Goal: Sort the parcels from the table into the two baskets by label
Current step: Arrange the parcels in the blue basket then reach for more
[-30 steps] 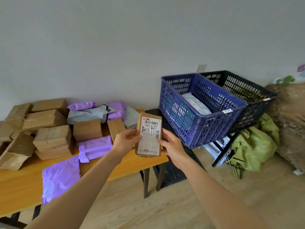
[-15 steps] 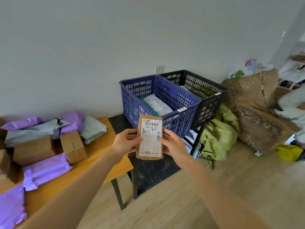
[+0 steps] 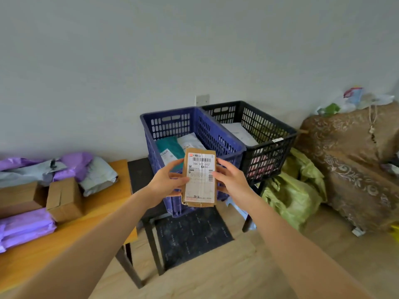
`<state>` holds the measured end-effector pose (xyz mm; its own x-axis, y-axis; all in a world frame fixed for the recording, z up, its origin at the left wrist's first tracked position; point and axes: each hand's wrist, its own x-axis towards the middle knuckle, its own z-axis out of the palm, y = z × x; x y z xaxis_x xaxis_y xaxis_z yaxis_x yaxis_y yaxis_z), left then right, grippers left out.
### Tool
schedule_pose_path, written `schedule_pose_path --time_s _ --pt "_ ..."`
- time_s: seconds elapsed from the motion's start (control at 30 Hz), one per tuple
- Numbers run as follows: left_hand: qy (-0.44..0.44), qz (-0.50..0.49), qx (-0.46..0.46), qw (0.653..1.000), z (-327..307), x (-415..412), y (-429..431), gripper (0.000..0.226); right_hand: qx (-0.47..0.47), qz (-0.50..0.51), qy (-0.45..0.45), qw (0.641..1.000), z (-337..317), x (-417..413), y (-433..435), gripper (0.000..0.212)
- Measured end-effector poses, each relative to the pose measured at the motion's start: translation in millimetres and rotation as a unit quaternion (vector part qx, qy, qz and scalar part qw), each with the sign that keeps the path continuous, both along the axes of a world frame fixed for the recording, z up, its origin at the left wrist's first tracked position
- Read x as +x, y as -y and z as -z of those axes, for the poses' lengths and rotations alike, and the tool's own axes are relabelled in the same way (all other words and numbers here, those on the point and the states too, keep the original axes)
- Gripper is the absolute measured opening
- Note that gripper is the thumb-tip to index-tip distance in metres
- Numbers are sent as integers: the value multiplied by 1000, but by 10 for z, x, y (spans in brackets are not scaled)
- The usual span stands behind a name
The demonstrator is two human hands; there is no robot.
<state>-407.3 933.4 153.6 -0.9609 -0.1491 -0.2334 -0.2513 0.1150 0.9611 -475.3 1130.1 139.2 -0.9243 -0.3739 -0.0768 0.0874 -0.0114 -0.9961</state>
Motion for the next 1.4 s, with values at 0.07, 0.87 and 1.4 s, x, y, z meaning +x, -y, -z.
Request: schedule_pose_path --time_s 0.07,0.87,1.4 --pt "-7 -10 3 1000 -77 -148 -33 60 -5 -24 2 1000 -74 -215 -51 42" --pt "-100 -22 -202 974 -181 -2049 891 65 73 -101 28 992 -280 -2399 963 51" --pt "26 361 -593 719 520 -2344 1095 56 251 -312 180 898 813 -3118 1478 67"
